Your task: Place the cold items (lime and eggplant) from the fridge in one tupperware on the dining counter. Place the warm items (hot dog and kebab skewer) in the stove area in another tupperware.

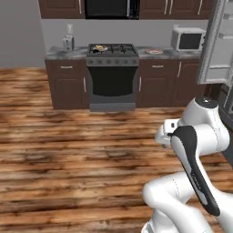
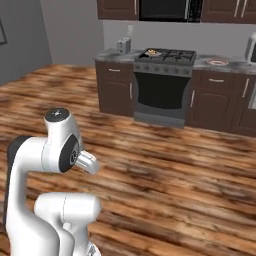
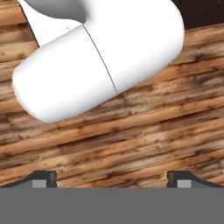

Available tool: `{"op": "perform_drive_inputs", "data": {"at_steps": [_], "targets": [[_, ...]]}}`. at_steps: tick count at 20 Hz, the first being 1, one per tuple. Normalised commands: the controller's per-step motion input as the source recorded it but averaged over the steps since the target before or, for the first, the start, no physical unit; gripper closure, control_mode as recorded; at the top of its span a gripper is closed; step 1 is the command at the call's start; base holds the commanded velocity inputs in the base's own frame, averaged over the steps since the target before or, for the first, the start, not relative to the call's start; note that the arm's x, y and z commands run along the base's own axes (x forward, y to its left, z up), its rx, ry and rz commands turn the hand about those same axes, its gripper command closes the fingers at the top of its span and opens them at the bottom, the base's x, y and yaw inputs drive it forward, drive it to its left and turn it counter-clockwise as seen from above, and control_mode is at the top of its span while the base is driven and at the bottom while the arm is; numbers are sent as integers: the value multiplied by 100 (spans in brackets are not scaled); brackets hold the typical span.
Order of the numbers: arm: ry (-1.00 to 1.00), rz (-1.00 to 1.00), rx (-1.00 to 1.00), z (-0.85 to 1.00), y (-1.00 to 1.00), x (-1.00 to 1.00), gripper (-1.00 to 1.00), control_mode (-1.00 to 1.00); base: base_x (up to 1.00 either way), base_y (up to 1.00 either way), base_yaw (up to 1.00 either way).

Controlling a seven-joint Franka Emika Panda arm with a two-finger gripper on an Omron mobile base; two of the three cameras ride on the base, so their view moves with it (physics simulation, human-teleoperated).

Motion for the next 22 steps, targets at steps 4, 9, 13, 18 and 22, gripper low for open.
{"op": "perform_drive_inputs", "data": {"at_steps": [4, 9, 13, 18, 22], "targets": [[0, 0, 0, 0, 0, 0, -100, 100, 100, -16, 15], [0, 0, 0, 0, 0, 0, -100, 100, 100, 0, 6], [0, 0, 0, 0, 0, 0, -100, 100, 100, 6, 1], [0, 0, 0, 0, 0, 0, -100, 100, 100, 26, 0], [0, 0, 0, 0, 0, 0, -100, 100, 100, 18, 0]]}}
